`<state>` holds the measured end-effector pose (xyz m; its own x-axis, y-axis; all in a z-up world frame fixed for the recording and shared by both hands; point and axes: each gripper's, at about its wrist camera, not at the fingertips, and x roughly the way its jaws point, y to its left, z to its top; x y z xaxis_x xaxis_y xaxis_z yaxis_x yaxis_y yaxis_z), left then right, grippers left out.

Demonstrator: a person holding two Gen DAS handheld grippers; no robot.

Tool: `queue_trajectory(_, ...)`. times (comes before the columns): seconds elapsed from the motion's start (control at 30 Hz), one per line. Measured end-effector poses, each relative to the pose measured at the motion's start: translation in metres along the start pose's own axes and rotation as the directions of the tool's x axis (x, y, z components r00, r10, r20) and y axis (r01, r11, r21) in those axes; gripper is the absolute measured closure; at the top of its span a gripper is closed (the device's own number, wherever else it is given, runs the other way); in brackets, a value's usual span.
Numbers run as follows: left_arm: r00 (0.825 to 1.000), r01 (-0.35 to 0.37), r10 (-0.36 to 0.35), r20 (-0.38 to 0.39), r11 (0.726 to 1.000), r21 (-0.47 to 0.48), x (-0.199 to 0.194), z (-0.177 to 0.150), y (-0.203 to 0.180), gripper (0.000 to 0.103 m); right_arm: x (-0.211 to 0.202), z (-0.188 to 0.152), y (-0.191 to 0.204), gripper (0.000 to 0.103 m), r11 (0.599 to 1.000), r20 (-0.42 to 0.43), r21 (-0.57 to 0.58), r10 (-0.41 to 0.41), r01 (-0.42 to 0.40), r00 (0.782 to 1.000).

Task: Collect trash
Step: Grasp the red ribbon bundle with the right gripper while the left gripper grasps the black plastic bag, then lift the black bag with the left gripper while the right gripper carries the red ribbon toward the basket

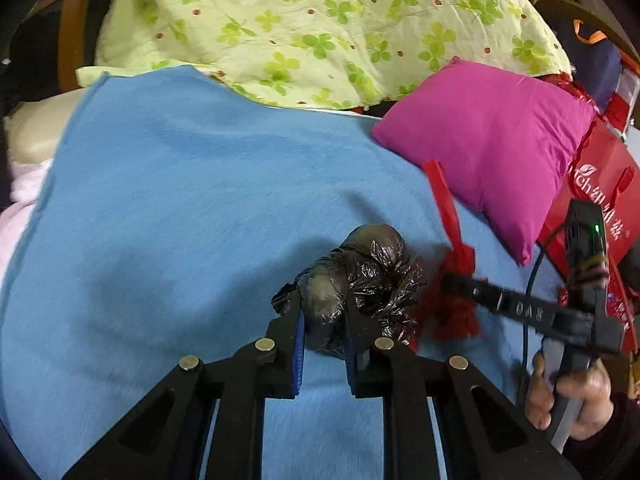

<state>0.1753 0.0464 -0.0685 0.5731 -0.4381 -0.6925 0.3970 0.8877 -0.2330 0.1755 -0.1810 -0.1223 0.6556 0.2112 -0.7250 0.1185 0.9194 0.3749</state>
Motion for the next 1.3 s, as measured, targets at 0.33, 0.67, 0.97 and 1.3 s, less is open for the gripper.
queue_trajectory(0.33,0.985,-0.129,0.134,0.110,0.990,-0.054,-0.061,-0.025,-0.032,0.085,-0.056,-0.003,-0.011,0.066,0.999,0.049,0.006,0.047,-0.047,0.998)
queue_trajectory(0.67,0.956,-0.237,0.236,0.175,0.971,-0.017,-0.105,-0.045,-0.103,0.085,-0.163,-0.021,-0.040,0.066,0.994,0.156,-0.029,0.113,-0.110,0.981)
queue_trajectory(0.97,0.933,-0.302,0.287,0.215,0.953,0.037,-0.136,-0.069,-0.160,0.085,-0.218,-0.045,-0.071,0.066,0.996,0.247,-0.081,0.046,-0.027,0.968)
queue_trajectory(1.3,0.920,-0.339,0.317,0.229,0.939,0.063,-0.149,-0.080,-0.187,0.085,-0.254,-0.082,-0.075,0.066,0.994,0.286,-0.097,0.081,-0.055,0.955)
